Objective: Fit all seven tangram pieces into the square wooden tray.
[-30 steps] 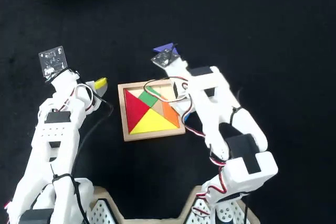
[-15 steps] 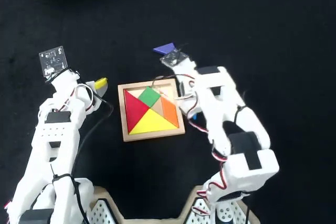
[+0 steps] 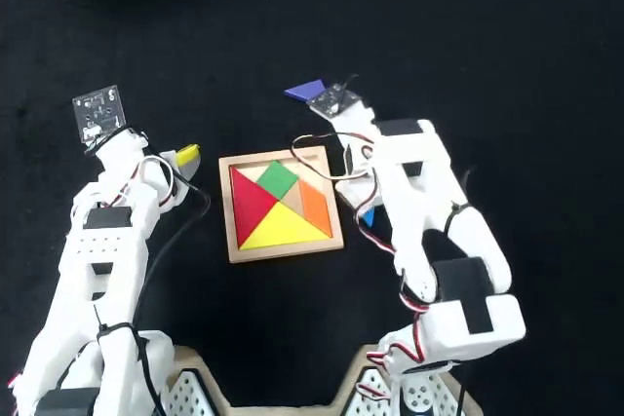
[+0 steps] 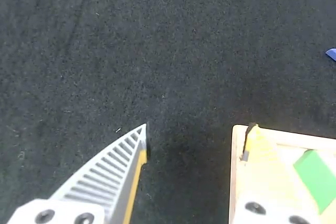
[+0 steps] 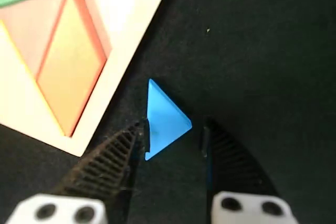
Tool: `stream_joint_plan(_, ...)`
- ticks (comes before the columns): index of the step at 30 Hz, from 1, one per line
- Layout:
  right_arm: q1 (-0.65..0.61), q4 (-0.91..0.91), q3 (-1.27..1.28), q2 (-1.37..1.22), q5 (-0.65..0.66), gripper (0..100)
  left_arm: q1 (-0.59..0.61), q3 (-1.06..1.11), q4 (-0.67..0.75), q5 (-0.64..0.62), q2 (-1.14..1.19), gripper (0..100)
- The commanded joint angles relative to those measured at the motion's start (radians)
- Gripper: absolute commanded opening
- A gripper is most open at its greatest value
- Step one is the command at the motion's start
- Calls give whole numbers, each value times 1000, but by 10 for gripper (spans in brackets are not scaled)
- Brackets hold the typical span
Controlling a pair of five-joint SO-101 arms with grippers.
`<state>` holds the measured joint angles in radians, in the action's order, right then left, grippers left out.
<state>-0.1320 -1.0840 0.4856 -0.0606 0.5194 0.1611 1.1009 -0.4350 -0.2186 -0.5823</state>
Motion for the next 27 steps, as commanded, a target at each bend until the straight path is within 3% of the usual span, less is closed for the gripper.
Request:
stream_joint_plan(1, -18, -9, -21, 58, 6, 162, -8, -2, 20, -11, -31, 293)
stream_joint_plan(12, -35, -51, -8, 51, 6, 162, -8, -2, 20, -12, -31, 293)
stream_joint_plan(27, -29, 91, 93, 48, 12, 162, -8, -2, 17, -14, -31, 293)
